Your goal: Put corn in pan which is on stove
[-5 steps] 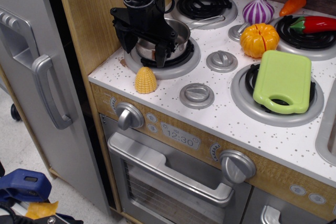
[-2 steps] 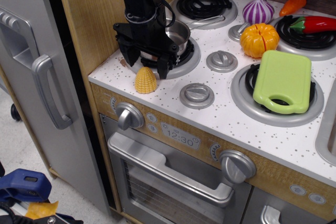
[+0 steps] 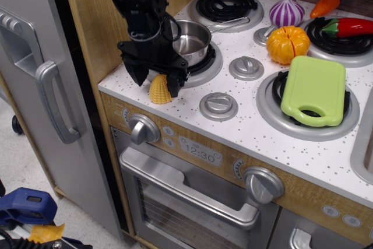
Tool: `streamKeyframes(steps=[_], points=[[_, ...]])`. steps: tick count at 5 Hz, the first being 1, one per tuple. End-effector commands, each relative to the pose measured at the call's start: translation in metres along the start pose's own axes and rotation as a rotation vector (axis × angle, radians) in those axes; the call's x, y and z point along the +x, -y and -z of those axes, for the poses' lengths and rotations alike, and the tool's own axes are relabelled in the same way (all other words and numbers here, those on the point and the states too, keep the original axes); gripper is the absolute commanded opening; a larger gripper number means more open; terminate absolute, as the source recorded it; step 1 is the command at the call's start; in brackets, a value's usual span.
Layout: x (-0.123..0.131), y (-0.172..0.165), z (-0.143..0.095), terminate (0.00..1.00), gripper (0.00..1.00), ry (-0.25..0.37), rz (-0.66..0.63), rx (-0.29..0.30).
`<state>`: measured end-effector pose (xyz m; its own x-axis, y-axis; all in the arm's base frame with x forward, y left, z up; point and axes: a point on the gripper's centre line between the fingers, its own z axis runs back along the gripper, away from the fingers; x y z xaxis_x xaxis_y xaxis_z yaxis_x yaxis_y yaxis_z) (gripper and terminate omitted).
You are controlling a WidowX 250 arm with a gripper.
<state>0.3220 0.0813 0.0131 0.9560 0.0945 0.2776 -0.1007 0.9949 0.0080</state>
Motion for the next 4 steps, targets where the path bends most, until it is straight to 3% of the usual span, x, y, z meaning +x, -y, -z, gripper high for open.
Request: streamKeyframes(steps=[1, 2, 4], points=[[0.005, -0.004, 0.001, 0.00, 1.00, 0.037, -0.021, 0.002], [0.007, -0.002, -0.002, 0.00, 0.00, 0.044, -0.023, 0.018], [0.022, 0.000, -0.048, 0.00, 0.00, 0.008, 0.010, 0.122]])
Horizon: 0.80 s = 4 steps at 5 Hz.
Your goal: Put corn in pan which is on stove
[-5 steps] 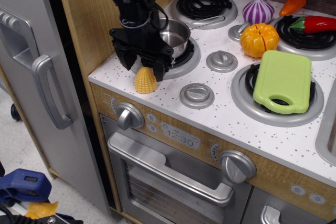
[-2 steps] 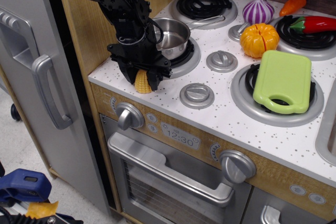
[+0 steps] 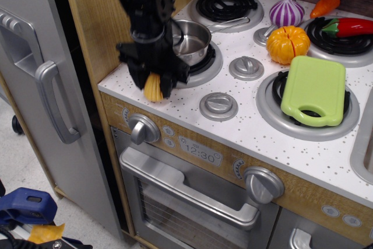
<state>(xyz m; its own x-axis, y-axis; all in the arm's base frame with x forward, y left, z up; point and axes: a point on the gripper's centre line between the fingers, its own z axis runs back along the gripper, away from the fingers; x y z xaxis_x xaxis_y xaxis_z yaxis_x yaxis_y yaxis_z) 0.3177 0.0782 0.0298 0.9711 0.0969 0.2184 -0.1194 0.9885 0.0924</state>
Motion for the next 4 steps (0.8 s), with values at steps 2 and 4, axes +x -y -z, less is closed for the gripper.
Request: streamKeyframes(steps=[2, 4], points=[[0.054, -0.009, -0.057, 0.00, 0.00, 0.113, 0.109, 0.103], [0.084, -0.013, -0.043, 0.00, 1.00, 0.216, 0.222, 0.061]])
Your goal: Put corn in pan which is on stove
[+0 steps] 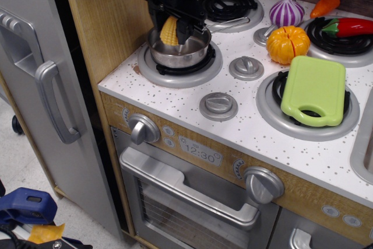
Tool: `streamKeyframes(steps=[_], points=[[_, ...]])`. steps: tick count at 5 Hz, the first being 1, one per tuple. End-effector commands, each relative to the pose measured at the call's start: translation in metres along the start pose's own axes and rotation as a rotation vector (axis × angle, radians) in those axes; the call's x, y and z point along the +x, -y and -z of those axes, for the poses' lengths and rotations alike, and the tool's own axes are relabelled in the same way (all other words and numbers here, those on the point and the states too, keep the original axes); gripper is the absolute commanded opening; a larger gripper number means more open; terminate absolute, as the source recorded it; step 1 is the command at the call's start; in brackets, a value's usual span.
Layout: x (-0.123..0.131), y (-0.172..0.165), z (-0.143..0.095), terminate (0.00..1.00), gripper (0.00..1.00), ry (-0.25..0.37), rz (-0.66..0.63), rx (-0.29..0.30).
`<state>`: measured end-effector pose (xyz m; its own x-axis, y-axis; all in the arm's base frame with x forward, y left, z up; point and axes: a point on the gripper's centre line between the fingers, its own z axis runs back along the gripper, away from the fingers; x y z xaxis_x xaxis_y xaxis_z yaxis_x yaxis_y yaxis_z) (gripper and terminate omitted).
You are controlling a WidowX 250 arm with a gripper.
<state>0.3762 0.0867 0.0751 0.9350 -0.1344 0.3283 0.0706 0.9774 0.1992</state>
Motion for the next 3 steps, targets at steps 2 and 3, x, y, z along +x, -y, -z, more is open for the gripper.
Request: streamKeyframes(steps=[2, 3], points=[[0.0175, -0.0114, -0.0021, 0.00, 1.00, 0.082, 0.032, -0.015], [0.0175, -0.0114, -0.0021, 1.00, 1.00, 0.082, 0.032, -0.015]])
